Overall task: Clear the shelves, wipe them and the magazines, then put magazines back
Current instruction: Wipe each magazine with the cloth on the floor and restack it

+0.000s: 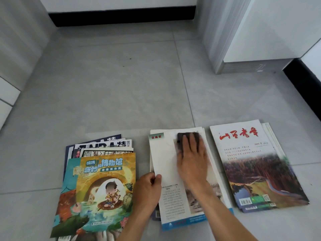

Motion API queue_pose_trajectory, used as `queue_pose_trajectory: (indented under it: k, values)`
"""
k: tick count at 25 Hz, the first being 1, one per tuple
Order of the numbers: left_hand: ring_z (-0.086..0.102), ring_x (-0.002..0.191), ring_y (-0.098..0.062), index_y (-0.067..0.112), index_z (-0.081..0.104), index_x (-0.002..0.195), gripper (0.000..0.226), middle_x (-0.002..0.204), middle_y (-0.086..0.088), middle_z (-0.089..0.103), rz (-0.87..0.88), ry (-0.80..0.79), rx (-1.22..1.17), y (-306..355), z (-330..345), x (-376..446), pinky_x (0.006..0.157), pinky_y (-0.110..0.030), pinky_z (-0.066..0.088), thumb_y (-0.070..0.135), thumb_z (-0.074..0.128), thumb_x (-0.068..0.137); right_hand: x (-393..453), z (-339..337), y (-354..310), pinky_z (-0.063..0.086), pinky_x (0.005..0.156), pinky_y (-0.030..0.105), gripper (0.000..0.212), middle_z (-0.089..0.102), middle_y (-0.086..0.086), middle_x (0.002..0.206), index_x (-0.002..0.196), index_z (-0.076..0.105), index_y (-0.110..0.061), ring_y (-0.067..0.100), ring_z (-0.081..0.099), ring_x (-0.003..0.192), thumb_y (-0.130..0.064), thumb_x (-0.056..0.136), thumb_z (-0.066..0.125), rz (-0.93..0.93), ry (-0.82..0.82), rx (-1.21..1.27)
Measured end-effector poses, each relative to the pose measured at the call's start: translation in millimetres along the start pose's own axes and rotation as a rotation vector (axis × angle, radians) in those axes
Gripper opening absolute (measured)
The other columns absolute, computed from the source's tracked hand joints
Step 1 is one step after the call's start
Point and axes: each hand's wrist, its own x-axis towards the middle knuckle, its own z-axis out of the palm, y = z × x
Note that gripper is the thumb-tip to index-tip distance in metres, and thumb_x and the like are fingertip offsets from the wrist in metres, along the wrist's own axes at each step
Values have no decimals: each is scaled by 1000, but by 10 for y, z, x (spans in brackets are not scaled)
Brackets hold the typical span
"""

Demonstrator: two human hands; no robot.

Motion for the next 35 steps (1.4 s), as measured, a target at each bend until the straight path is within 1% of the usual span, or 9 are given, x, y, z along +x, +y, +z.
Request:
queue_pose_trajectory:
  k: [4, 10, 14, 16, 21, 24, 28, 33, 35]
  values:
    - [51, 48, -2, 22, 50, 56, 40, 52, 8, 57, -3, 12, -37, 5, -14, -5, 46, -22, 32, 25, 60, 94, -28, 112, -261, 35, 115, 50, 55, 42, 1, 155, 146, 47, -22, 31, 34, 146, -33, 93, 38, -589, -140, 13]
    - [61, 56, 3, 27, 56, 67, 32, 64, 11, 65, 30, -12, 15, -14, -5, -18, 46, -12, 36, 34, 54, 98, 385, 36, 197, 36, 113, 55, 54, 39, 10, 156, 146, 47, -15, 38, 30, 145, -27, 94, 43, -73, 18, -29]
    - [58, 52, -5, 24, 55, 62, 33, 58, 8, 61, 59, 35, 10, -49, 17, -11, 46, -30, 41, 29, 58, 95, 49, 191, -559, 37, 115, 50, 55, 41, 2, 155, 145, 48, -23, 33, 31, 146, -29, 90, 43, -500, -131, 35]
    - [59, 54, -6, 22, 58, 65, 32, 60, 6, 64, 48, 8, -3, -40, -15, -2, 50, -30, 44, 31, 58, 96, 85, 179, -382, 40, 113, 49, 54, 47, 1, 152, 140, 55, -23, 32, 39, 142, -32, 88, 43, -630, -101, 25]
    - [56, 53, 3, 18, 54, 66, 35, 63, 6, 62, -54, -150, -66, 27, -119, 20, 48, -13, 39, 24, 50, 100, 142, -90, 478, 37, 112, 56, 53, 42, 13, 154, 143, 51, -13, 40, 34, 143, -34, 95, 43, -25, 95, -23]
    - [65, 71, -20, 8, 67, 84, 25, 83, -12, 71, -149, -278, -161, -24, -198, 133, 59, -28, 50, 18, 50, 100, -498, 26, 31, 35, 115, 52, 59, 38, 7, 157, 147, 46, -19, 34, 31, 146, -30, 90, 43, -204, 21, -8]
    - [61, 65, -21, 9, 67, 79, 24, 78, -14, 70, -142, -267, -200, -55, -224, 113, 52, -25, 48, 12, 50, 97, -1086, -82, 328, 33, 114, 46, 57, 38, -3, 158, 146, 49, -26, 25, 31, 148, -30, 89, 49, -629, -115, -8]
    - [61, 65, -17, 6, 68, 90, 27, 86, -10, 73, -159, -251, -198, -71, -154, 83, 45, -21, 46, 22, 49, 101, -1166, -224, 846, 38, 110, 56, 59, 35, 8, 159, 145, 51, -13, 39, 32, 144, -29, 89, 38, 41, 38, -21]
    - [58, 62, -19, 3, 65, 85, 28, 78, -9, 70, -150, -253, -209, -73, -147, 90, 48, -24, 45, 22, 50, 100, -1413, -31, 365, 36, 109, 53, 60, 38, 10, 156, 140, 57, -12, 39, 36, 142, -26, 83, 45, -137, 36, -29]
